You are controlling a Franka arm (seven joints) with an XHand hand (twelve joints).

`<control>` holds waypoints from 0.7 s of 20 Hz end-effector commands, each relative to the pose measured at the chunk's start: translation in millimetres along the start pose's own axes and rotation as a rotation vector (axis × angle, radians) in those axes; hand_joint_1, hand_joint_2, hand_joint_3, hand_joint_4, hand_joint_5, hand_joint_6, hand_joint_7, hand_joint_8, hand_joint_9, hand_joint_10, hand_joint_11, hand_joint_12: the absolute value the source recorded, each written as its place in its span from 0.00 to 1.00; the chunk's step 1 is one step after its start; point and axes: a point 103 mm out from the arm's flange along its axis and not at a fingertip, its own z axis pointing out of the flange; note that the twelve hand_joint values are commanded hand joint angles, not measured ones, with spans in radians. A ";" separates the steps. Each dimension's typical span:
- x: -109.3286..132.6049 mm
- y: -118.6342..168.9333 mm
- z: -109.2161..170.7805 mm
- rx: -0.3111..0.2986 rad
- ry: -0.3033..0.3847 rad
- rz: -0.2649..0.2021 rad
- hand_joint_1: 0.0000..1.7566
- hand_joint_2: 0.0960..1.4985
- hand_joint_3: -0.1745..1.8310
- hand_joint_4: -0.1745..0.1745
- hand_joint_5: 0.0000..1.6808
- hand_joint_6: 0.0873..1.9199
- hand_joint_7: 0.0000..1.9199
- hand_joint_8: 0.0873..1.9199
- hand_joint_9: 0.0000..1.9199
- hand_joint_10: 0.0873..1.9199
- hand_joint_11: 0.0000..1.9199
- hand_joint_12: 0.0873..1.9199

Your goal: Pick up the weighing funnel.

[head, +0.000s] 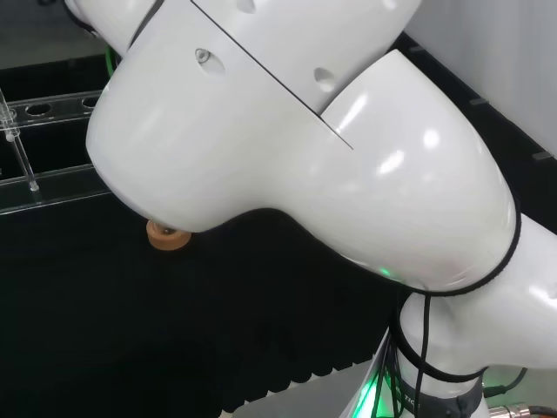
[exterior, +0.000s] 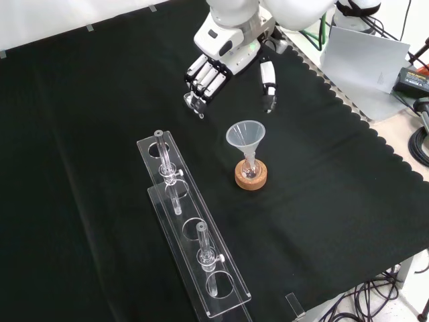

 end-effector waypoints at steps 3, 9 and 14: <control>-53.0 -1.9 8.8 0.001 0.012 0.128 0.25 0.37 0.19 0.60 0.08 0.00 0.10 0.25 0.14 0.35 0.00 0.68; -95.9 -6.5 13.7 0.033 0.012 0.203 0.26 0.38 0.18 0.60 0.08 0.00 0.10 0.25 0.12 0.34 0.00 0.67; -131.2 -11.2 19.4 0.002 0.010 0.242 0.28 0.39 0.18 0.59 0.08 0.00 0.10 0.24 0.11 0.34 0.00 0.66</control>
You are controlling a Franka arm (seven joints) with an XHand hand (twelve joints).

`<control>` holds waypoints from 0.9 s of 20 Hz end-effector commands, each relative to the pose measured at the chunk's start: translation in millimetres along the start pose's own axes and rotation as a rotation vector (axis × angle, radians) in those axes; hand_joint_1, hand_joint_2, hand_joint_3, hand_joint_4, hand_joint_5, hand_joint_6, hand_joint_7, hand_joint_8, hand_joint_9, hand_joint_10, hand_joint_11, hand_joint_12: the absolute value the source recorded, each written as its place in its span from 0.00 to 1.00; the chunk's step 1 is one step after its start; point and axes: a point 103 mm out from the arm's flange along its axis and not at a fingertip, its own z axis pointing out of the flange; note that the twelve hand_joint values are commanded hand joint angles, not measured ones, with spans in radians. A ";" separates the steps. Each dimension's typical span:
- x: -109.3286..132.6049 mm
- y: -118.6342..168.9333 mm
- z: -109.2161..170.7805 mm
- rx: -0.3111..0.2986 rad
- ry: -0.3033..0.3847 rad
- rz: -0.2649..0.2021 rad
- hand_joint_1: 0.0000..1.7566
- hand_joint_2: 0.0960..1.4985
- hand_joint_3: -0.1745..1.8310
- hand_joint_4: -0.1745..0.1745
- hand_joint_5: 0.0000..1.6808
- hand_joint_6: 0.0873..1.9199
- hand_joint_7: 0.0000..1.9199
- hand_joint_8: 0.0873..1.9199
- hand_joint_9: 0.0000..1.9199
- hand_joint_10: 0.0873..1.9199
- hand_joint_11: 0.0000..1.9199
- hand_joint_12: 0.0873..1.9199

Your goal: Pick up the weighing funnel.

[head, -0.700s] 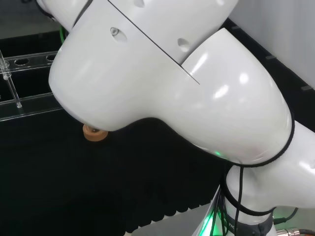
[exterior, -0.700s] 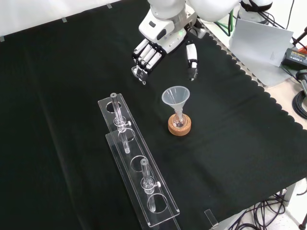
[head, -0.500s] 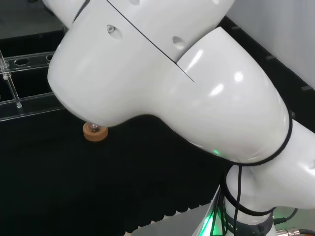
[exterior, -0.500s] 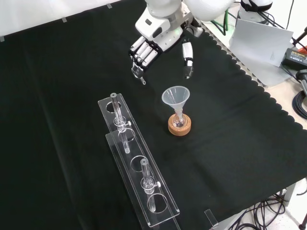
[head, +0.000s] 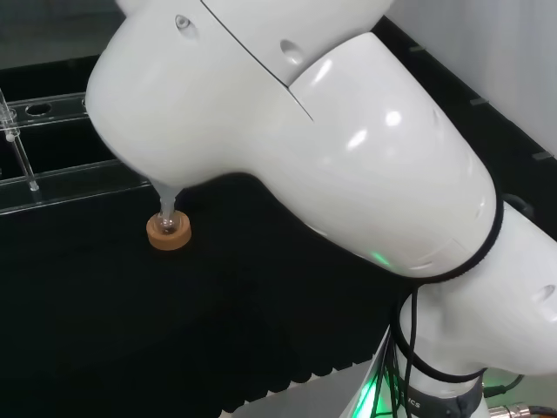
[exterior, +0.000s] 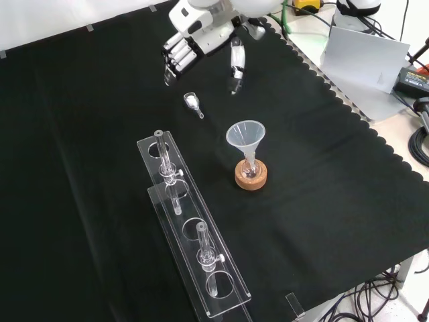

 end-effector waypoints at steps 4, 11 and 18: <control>-67.1 0.7 16.5 -0.041 0.002 0.077 0.29 0.39 0.18 0.58 0.09 0.00 0.11 0.25 0.11 0.34 0.00 0.66; -102.0 -8.7 44.0 -0.018 0.025 0.093 0.32 0.39 0.18 0.58 0.10 0.00 0.13 0.25 0.12 0.35 0.00 0.66; -114.7 -7.8 55.1 -0.071 0.067 0.080 0.34 0.40 0.18 0.56 0.11 0.00 0.14 0.25 0.13 0.35 0.00 0.67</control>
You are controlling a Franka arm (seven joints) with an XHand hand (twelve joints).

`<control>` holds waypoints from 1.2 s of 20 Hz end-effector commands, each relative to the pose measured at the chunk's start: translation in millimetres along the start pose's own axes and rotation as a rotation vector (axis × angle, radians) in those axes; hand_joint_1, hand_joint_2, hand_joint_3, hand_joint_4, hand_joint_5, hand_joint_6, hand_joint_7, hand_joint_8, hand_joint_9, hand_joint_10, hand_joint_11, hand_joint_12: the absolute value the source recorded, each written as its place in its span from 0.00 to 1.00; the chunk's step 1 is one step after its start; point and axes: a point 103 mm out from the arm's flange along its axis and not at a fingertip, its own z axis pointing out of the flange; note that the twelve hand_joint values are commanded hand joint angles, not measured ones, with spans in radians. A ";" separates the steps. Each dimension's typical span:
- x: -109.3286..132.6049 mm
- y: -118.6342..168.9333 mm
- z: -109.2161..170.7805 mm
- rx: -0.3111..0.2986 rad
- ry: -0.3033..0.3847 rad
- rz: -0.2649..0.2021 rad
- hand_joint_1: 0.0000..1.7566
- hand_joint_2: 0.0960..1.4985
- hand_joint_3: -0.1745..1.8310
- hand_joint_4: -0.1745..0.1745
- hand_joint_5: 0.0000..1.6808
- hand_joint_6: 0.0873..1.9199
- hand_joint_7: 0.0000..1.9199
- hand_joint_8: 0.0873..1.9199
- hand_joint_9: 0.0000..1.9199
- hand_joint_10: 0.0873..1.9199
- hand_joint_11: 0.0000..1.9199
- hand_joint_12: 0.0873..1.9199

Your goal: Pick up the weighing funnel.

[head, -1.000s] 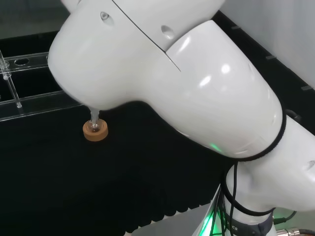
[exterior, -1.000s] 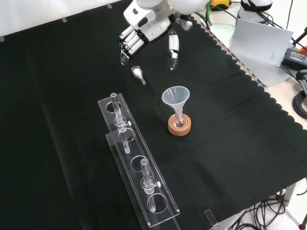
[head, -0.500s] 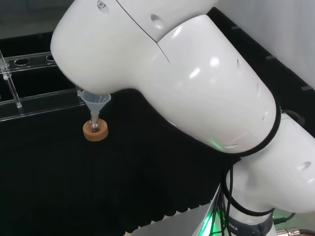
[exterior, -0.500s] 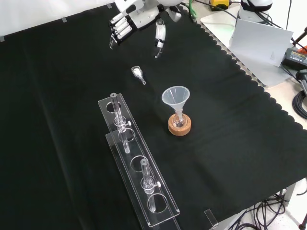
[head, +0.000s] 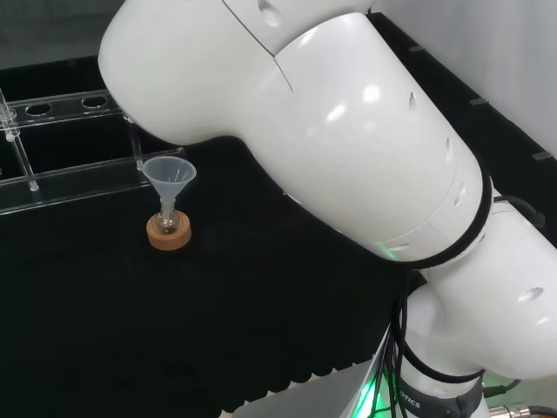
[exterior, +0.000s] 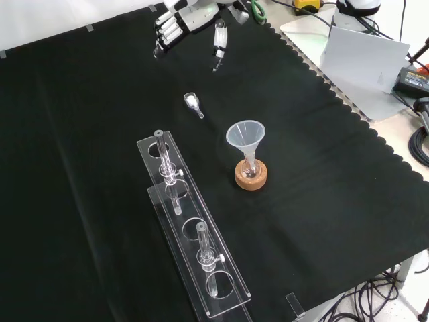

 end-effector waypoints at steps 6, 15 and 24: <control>-20.1 17.0 -6.8 -0.083 0.056 0.013 0.34 0.40 0.18 0.55 0.12 0.00 0.15 0.25 0.14 0.35 0.00 0.68; -69.2 24.4 -2.7 -0.113 0.100 -0.166 0.36 0.41 0.19 0.52 0.13 0.00 0.17 0.24 0.17 0.34 0.00 0.69; -97.5 21.8 16.6 -0.129 0.141 -0.252 0.37 0.41 0.20 0.50 0.13 0.00 0.18 0.24 0.18 0.34 0.00 0.69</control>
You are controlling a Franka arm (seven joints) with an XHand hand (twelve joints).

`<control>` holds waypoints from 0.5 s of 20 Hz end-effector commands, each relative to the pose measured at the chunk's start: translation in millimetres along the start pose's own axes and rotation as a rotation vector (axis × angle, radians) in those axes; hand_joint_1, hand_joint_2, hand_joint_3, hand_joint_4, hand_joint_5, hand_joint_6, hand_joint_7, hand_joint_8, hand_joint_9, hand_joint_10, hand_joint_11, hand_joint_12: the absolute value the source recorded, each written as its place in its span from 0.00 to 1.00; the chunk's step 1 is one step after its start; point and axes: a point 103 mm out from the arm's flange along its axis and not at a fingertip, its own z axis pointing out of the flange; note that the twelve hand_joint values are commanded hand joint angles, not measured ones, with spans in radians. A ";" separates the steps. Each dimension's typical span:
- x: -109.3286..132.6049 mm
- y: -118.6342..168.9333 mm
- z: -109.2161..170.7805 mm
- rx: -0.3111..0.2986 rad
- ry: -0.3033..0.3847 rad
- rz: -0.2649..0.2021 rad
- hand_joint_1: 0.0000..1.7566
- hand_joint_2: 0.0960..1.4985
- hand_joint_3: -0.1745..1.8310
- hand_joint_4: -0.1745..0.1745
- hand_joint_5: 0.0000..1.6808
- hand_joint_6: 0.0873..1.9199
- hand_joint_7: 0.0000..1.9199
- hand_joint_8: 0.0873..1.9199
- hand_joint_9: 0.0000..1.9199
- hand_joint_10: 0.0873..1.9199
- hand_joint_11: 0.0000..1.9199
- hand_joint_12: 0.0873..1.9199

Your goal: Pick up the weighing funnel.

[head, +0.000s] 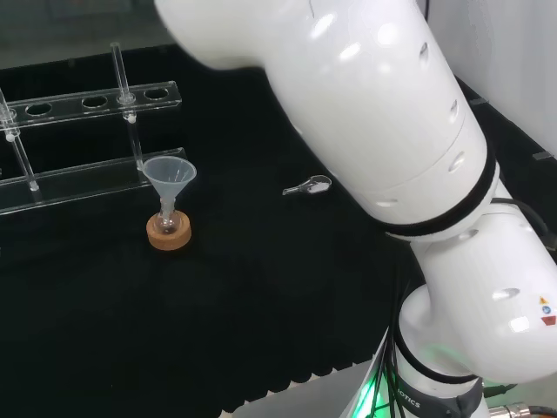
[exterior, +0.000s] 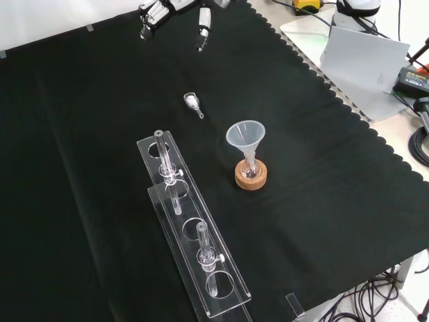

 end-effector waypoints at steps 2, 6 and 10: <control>-18.0 -4.7 11.6 -0.022 0.036 -0.097 0.37 0.41 0.20 0.50 0.13 0.00 0.18 0.24 0.18 0.34 0.00 0.69; -16.4 -10.3 18.5 -0.017 0.035 -0.113 0.37 0.41 0.20 0.50 0.14 0.00 0.18 0.24 0.18 0.33 0.00 0.69; -11.4 -13.7 23.3 -0.006 0.031 -0.109 0.37 0.41 0.20 0.50 0.14 0.00 0.18 0.24 0.18 0.33 0.00 0.70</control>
